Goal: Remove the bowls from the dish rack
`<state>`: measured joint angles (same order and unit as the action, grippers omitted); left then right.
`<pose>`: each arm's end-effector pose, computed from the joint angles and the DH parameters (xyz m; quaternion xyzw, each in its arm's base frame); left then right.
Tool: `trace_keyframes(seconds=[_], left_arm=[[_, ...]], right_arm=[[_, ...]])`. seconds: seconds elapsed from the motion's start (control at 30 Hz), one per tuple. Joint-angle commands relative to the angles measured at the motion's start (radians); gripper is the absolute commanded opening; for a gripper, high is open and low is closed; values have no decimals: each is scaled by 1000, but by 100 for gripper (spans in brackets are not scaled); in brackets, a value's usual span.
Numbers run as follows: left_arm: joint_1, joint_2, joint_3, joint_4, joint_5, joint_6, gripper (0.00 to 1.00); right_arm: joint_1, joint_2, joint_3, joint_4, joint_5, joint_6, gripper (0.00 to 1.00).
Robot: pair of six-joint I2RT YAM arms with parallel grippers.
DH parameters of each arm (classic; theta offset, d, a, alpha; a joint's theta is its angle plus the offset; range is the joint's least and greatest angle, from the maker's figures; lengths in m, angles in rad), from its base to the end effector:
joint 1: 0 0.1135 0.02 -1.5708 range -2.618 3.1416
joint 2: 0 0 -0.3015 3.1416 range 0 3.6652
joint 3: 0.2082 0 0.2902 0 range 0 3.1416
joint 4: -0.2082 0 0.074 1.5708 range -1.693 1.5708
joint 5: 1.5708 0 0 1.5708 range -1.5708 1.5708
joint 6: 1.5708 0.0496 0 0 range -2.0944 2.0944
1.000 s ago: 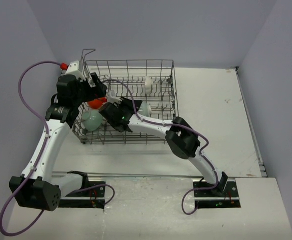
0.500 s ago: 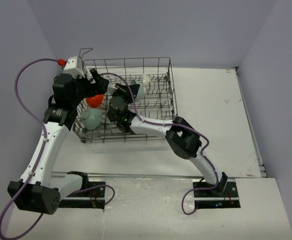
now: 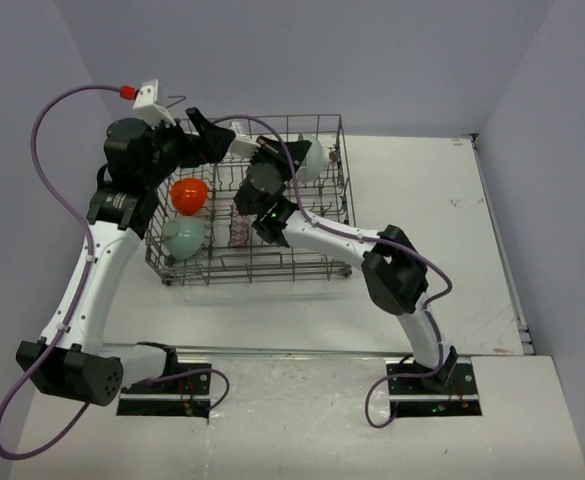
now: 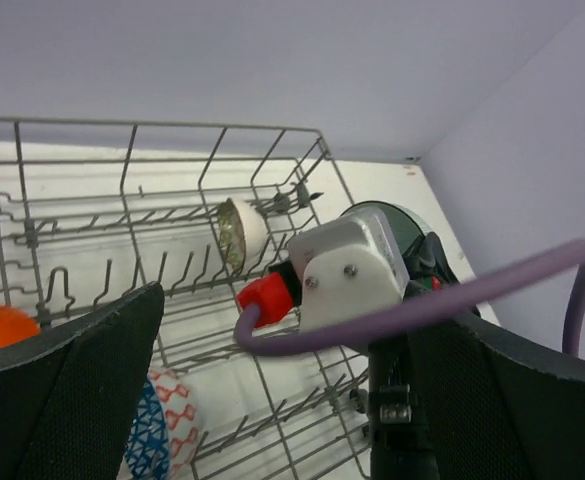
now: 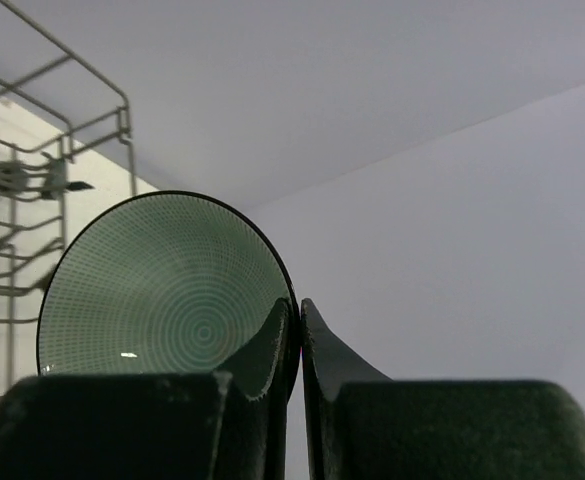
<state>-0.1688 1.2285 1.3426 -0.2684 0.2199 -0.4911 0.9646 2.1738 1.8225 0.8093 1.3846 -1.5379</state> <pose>0.3087 -0.0636 0.4706 -0.0507 0.7566 -0.2883 0.5847 0.3550 0.4266 0.3572 -0.2157 0.6423 -0.5082 0.5317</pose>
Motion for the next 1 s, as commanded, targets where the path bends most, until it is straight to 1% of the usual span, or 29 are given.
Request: trace_keyframes(seconds=[0.0, 0.03, 0.1, 0.2, 0.27, 0.3, 0.33, 0.37, 0.4, 0.57, 0.63, 0.77, 0.97], left_arm=[[41, 49, 41, -247, -86, 60, 100], [41, 63, 59, -265, -82, 57, 100], [41, 100, 90, -307, -83, 52, 100], [41, 109, 76, -284, -59, 57, 100], [40, 101, 66, -253, -65, 63, 100], [41, 100, 63, -246, -68, 69, 100], [41, 100, 56, -239, -77, 71, 100], [41, 101, 53, -227, -80, 72, 100], [41, 103, 52, -223, -80, 78, 100], [40, 109, 47, -189, -44, 74, 100], [40, 123, 58, -181, -13, 75, 100], [38, 123, 85, -161, 24, 85, 100], [38, 103, 105, -120, 93, 60, 100]], right_arm=[[-170, -279, 55, 235, 117, 18, 0], [-200, -292, 58, 237, 119, 4, 0], [-222, -331, 63, 237, 122, -18, 0], [-250, -380, 54, 238, 97, -10, 0], [-247, -422, 11, 238, 76, 54, 0], [-245, -446, 1, 238, 71, 91, 0], [-239, -500, -11, 237, 58, 164, 0], [-236, -515, -3, 237, 56, 189, 0], [-230, -522, 12, 235, 56, 205, 0], [-218, -450, 148, 237, 80, 203, 0], [-213, -422, 159, 235, 87, 185, 0], [-213, -456, 60, 237, 74, 231, 0], [-210, -492, 11, 237, 41, 233, 0]])
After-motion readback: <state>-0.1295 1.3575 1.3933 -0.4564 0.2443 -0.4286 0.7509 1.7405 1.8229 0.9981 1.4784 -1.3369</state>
